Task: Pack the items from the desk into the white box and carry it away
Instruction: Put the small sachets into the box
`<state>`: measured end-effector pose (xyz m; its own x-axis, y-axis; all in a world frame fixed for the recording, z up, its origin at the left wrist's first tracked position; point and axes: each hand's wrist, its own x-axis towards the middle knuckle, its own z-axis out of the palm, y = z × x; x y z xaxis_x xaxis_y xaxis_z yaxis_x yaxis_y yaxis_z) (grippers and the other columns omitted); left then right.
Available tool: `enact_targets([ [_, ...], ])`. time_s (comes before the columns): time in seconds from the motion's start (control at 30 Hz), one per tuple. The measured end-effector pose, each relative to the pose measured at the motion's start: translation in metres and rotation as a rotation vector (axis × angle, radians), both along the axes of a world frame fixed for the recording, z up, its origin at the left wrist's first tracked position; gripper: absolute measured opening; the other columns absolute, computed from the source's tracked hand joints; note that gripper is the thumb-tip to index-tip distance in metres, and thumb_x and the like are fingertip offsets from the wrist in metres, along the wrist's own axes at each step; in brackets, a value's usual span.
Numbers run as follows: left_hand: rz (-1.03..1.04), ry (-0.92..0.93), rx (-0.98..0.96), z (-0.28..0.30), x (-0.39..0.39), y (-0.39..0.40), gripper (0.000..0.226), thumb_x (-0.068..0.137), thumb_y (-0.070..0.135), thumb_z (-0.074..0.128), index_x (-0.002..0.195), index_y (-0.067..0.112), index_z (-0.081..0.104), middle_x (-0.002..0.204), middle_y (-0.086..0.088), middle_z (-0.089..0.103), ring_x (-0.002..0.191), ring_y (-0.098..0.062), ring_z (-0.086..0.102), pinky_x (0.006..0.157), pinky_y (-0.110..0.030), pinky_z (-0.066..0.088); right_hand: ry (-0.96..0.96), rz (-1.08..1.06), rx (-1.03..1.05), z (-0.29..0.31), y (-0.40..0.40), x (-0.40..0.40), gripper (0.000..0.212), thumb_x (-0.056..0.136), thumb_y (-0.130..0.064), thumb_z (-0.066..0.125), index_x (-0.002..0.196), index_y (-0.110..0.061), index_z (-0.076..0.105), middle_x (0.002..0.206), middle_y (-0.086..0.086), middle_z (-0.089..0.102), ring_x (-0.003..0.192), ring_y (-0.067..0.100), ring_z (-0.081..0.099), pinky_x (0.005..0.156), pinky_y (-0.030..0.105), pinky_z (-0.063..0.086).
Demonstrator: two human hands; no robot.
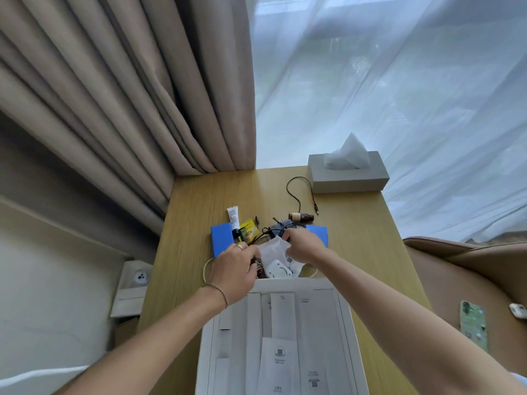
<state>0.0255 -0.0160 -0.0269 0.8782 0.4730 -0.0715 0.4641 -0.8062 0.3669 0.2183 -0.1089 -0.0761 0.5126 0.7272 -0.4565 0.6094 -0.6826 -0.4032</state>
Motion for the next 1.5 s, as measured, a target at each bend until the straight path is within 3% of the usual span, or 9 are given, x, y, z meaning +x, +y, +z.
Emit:
enact_targets([
  [0.07, 0.035, 0.027, -0.039, -0.002, -0.001, 0.002, 0.026, 0.092, 0.02, 0.053, 0.115, 0.025, 0.065, 0.107, 0.004, 0.065, 0.1, -0.017, 0.058, 0.079, -0.038, 0.053, -0.02, 0.031, -0.016, -0.008, 0.006, 0.002, 0.041, 0.086, -0.003, 0.057, 0.125, -0.016, 0.055, 0.118, 0.008, 0.063, 0.105, 0.027, 0.059, 0.082, 0.042, 0.056],
  [0.27, 0.102, 0.056, -0.092, -0.005, -0.002, 0.007, 0.028, 0.093, 0.019, 0.053, 0.118, 0.024, 0.065, 0.107, 0.003, 0.064, 0.103, -0.016, 0.057, 0.082, -0.04, 0.054, -0.096, 0.021, -0.019, -0.018, 0.009, 0.0, 0.032, 0.079, 0.0, 0.055, 0.103, -0.013, 0.04, 0.093, 0.009, 0.055, 0.082, 0.03, 0.055, 0.049, 0.033, 0.033],
  [0.47, 0.136, 0.06, -0.142, -0.008, 0.008, 0.008, 0.023, 0.094, 0.019, 0.054, 0.112, 0.023, 0.067, 0.105, 0.004, 0.065, 0.101, -0.014, 0.06, 0.082, -0.039, 0.055, -0.064, -0.102, -0.015, -0.007, 0.004, 0.002, 0.023, 0.072, 0.002, 0.053, 0.065, -0.017, 0.041, 0.068, 0.001, 0.049, 0.064, 0.024, 0.046, 0.046, 0.028, 0.024],
  [0.6, 0.155, 0.033, -0.18, -0.016, 0.017, 0.003, 0.02, 0.093, 0.017, 0.055, 0.107, 0.025, 0.067, 0.098, 0.008, 0.066, 0.093, -0.01, 0.062, 0.075, -0.031, 0.054, -0.057, -0.259, 0.096, 0.008, 0.0, 0.012, 0.03, 0.083, -0.008, 0.057, 0.058, -0.019, 0.046, 0.062, 0.0, 0.053, 0.06, 0.023, 0.049, 0.046, 0.027, 0.029],
  [0.9, 0.166, 0.127, -0.216, -0.033, 0.054, 0.012, 0.039, 0.086, 0.002, 0.056, 0.117, 0.024, 0.063, 0.114, 0.001, 0.062, 0.105, -0.02, 0.06, 0.087, -0.04, 0.055, 0.192, -0.532, 0.413, 0.026, -0.025, 0.021, 0.015, 0.099, -0.025, 0.052, 0.087, -0.022, 0.061, 0.087, -0.002, 0.072, 0.077, 0.02, 0.071, 0.068, 0.046, 0.061],
  [1.13, 0.203, 0.251, -0.108, -0.051, 0.078, 0.015, 0.051, 0.082, 0.017, 0.073, 0.128, 0.027, 0.053, 0.123, -0.002, 0.058, 0.11, -0.025, 0.055, 0.076, -0.034, 0.046, 0.363, -0.7, 0.547, 0.043, -0.049, 0.011, 0.021, 0.101, -0.022, 0.052, 0.082, -0.031, 0.056, 0.083, -0.005, 0.068, 0.084, 0.028, 0.073, 0.072, 0.057, 0.061],
  [1.27, 0.283, 0.277, -0.115, -0.057, 0.086, 0.017, 0.051, 0.078, 0.032, 0.08, 0.123, 0.028, 0.056, 0.116, -0.003, 0.063, 0.11, -0.025, 0.054, 0.08, -0.036, 0.049, 0.496, -0.768, 0.693, 0.058, -0.062, 0.001, 0.013, 0.099, -0.021, 0.055, 0.088, -0.017, 0.061, 0.091, 0.006, 0.075, 0.081, 0.024, 0.075, 0.068, 0.048, 0.06],
  [1.37, 0.322, 0.265, -0.106, -0.058, 0.089, 0.019, 0.04, 0.081, 0.035, 0.078, 0.115, 0.026, 0.06, 0.118, -0.003, 0.063, 0.112, -0.025, 0.053, 0.085, -0.038, 0.05, 0.551, -0.798, 0.77, 0.067, -0.074, -0.008, 0.016, 0.099, -0.023, 0.056, 0.084, -0.021, 0.062, 0.087, 0.001, 0.077, 0.072, 0.013, 0.072, 0.061, 0.036, 0.056],
  [1.5, 0.359, 0.272, -0.177, -0.057, 0.09, 0.021, 0.035, 0.083, 0.03, 0.076, 0.113, 0.025, 0.06, 0.115, -0.001, 0.066, 0.104, -0.023, 0.06, 0.083, -0.037, 0.052, 0.584, -0.811, 0.751, 0.073, -0.083, -0.02, 0.013, 0.099, -0.026, 0.058, 0.094, -0.016, 0.064, 0.095, 0.006, 0.077, 0.084, 0.025, 0.075, 0.072, 0.046, 0.058],
])
